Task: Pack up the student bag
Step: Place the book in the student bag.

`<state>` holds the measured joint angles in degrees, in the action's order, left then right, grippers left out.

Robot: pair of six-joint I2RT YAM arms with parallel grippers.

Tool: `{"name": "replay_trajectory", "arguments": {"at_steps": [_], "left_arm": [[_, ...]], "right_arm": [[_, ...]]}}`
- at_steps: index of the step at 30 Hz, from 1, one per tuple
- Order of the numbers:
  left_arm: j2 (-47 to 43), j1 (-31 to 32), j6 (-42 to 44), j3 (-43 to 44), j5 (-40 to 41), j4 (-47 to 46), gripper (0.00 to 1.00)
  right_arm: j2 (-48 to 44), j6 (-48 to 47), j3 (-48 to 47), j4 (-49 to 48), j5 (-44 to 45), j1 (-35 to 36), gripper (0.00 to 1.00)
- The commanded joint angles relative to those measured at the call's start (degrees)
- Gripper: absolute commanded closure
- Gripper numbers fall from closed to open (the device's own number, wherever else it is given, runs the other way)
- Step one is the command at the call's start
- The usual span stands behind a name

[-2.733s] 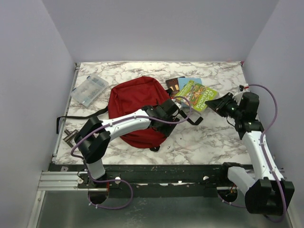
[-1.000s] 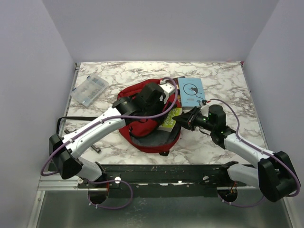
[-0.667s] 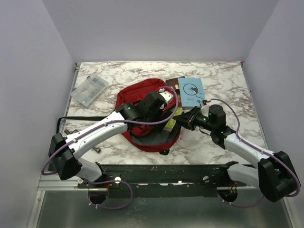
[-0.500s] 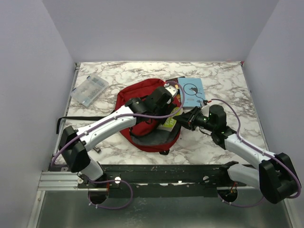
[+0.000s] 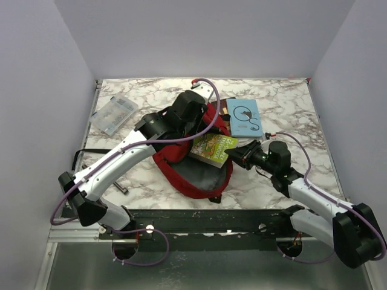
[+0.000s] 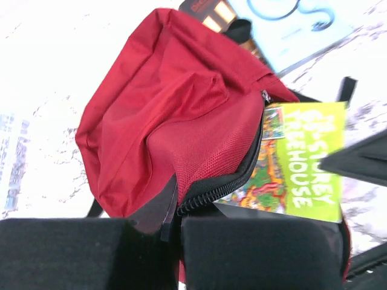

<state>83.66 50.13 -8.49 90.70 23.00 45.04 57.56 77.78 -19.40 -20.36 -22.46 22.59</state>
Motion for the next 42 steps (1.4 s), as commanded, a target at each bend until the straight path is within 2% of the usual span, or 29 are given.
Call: {"name": "replay_trajectory", "arguments": {"at_steps": [1,5,9,11,13,15,17,22,27,32,36,39,42], "left_arm": [[-2.8,0.6,-1.1,9.2,-6.6,-1.1,1.0],[0.7,0.6,-0.4,14.4,-8.8,2.5,1.0],[2.4,0.7,0.3,16.4,-11.2,2.7,1.0],[3.2,0.7,0.9,16.5,-12.4,2.7,1.0],[3.7,0.7,1.3,16.4,-12.9,2.6,1.0],[3.7,0.7,2.1,15.7,-12.9,2.5,1.0],[3.7,0.7,3.9,14.4,-12.7,1.9,1.0],[4.1,0.7,8.2,11.4,-13.2,0.9,1.0],[3.4,0.7,11.1,7.4,-13.2,-1.9,1.0],[2.7,0.7,13.6,4.0,-13.2,-5.3,1.0],[2.2,0.7,16.3,1.8,-10.1,-6.7,1.0],[0.9,0.7,18.2,-1.3,-10.1,-7.9,1.0],[-1.3,0.7,19.5,-4.9,-12.0,-9.7,1.0]], "right_arm": [[3.3,3.3,-0.9,-13.4,4.4,0.9,1.0],[4.9,4.3,-2.8,-17.1,9.1,2.7,1.0],[7.2,1.6,-5.6,-14.8,19.2,7.0,1.0],[10.1,0.1,-6.0,-16.2,24.8,9.9,1.0],[16.0,-2.2,-6.8,-20.4,26.7,11.8,1.0],[22.5,-3.8,-7.7,-27.4,24.1,12.8,1.0],[28.7,-3.9,-9.4,-32.7,17.8,13.6,1.0],[33.3,-6.0,-8.4,-37.9,10.5,16.2,1.0],[30.5,-2.7,-6.8,-36.8,10.0,16.7,1.0],[34.2,-0.2,-10.3,-37.9,9.4,20.5,1.0],[34.2,-1.1,-9.7,-35.1,7.6,22.5,1.0],[32.8,-3.4,-6.2,-36.0,5.4,22.5,1.0],[36.0,-7.3,-8.8,-32.7,3.5,22.5,1.0]]}}
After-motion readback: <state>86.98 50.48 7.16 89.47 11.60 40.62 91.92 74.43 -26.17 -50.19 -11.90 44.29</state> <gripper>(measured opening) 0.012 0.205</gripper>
